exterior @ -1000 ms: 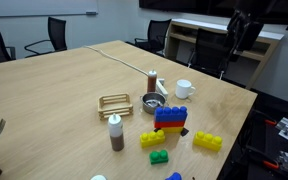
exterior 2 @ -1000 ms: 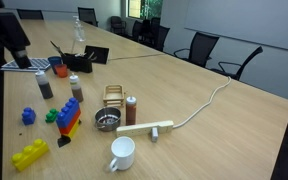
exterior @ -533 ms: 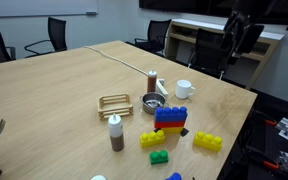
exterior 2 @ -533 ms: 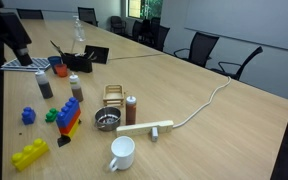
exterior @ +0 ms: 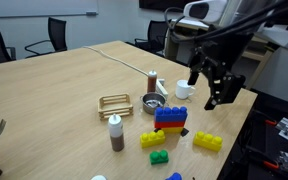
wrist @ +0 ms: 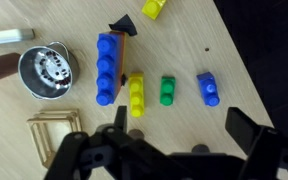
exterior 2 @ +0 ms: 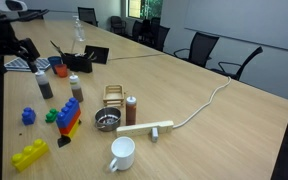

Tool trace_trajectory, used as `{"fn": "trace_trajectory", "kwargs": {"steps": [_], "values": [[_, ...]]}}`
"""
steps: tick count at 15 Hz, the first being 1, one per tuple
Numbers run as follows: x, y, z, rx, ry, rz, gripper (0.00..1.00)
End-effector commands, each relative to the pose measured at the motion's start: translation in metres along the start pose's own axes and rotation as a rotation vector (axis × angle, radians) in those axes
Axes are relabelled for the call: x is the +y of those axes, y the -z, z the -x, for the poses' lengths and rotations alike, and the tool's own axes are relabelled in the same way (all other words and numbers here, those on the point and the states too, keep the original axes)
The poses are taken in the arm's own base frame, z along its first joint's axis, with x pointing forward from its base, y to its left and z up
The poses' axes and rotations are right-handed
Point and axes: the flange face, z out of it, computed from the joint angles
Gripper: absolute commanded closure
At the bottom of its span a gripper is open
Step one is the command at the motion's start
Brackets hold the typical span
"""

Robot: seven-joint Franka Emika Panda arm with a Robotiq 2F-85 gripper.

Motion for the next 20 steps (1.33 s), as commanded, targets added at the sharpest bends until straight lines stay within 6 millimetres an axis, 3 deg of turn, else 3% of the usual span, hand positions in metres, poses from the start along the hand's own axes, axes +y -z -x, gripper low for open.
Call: {"fn": "trace_trajectory", "kwargs": {"steps": [1,3,4,6,13,20], "values": [[-0.011,-0.029,-0.036,-0.027,0.147,-0.063,0.0],[-0.018,-0.047,-0.044,-0.066,0.193,-0.078,0.0],[-0.019,-0.044,-0.034,-0.047,0.142,-0.071,0.0],[-0.02,-0.054,-0.042,-0.056,0.162,-0.088,0.0],[-0.019,-0.053,-0.046,-0.049,0.173,-0.094,0.0],[-0.012,-0.096,-0.084,0.014,0.253,-0.088,0.0]]}}
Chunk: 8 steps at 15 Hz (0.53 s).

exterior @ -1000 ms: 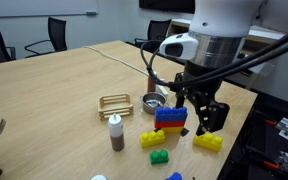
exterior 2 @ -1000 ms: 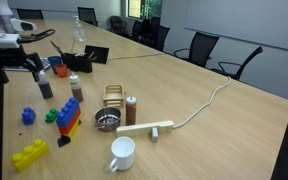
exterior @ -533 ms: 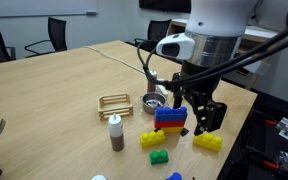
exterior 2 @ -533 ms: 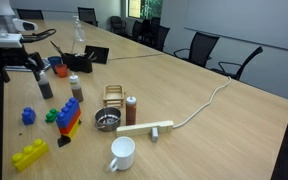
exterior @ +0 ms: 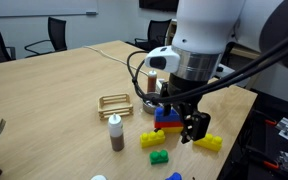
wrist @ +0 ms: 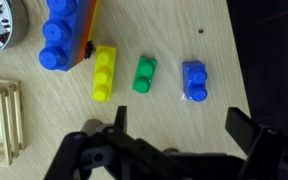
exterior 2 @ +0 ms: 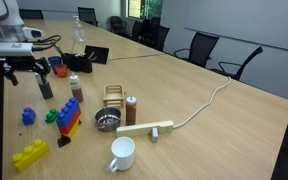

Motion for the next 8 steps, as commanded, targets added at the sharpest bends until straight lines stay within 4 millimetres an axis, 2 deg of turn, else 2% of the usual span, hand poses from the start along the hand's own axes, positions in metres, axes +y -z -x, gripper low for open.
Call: {"fn": "trace_trajectory", "kwargs": {"steps": [1,8], "values": [[0.015,-0.024,-0.024,0.027,0.065,0.004,0.0],[0.05,-0.086,-0.046,-0.052,0.068,0.0,0.0]]}}
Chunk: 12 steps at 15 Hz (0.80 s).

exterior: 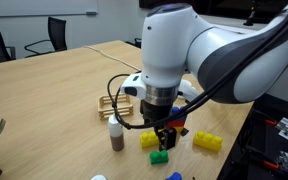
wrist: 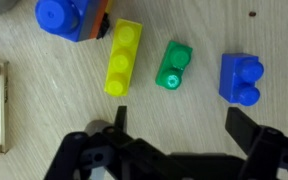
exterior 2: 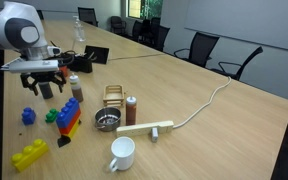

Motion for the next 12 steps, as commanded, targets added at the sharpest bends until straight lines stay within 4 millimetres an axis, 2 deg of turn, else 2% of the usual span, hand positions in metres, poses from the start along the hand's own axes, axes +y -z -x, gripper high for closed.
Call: {"fn": "trace_trajectory", "kwargs": {"steps": [1,3,7,12], "values": [[0.006,-0.007,-0.003,-0.005,-0.006,-0.005,0.0],[0.012,-0.016,-0.006,-0.006,-0.014,-0.012,0.0],[0.012,-0.014,-0.009,-0.004,-0.012,-0.01,0.0],[0.02,-0.031,-0.003,0.001,-0.066,-0.073,0.0]]}}
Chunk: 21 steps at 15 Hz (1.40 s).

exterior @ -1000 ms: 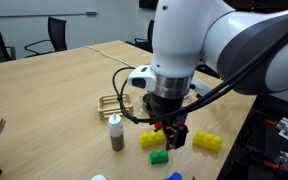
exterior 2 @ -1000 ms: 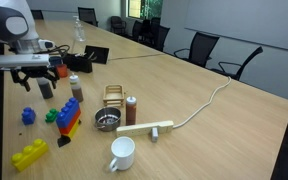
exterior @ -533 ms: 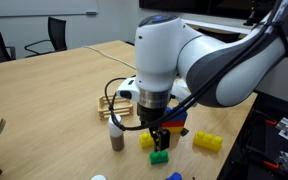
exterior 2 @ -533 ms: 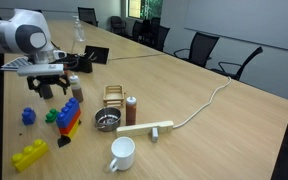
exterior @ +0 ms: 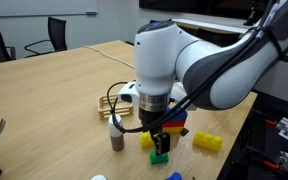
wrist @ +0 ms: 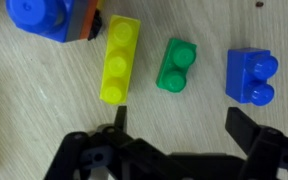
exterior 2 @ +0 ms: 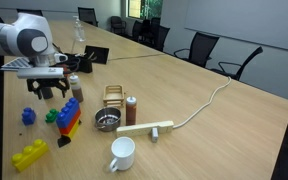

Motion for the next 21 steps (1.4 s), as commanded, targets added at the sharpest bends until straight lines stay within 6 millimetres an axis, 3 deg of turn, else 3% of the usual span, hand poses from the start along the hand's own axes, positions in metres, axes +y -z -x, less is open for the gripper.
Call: {"fn": "trace_trajectory", "kwargs": {"steps": [1,8,21], "values": [[0.014,-0.005,0.004,0.012,-0.023,-0.011,0.0],[0.046,-0.011,0.013,0.026,-0.018,-0.009,0.0],[0.058,-0.038,0.011,0.007,-0.046,-0.027,0.0]]}}
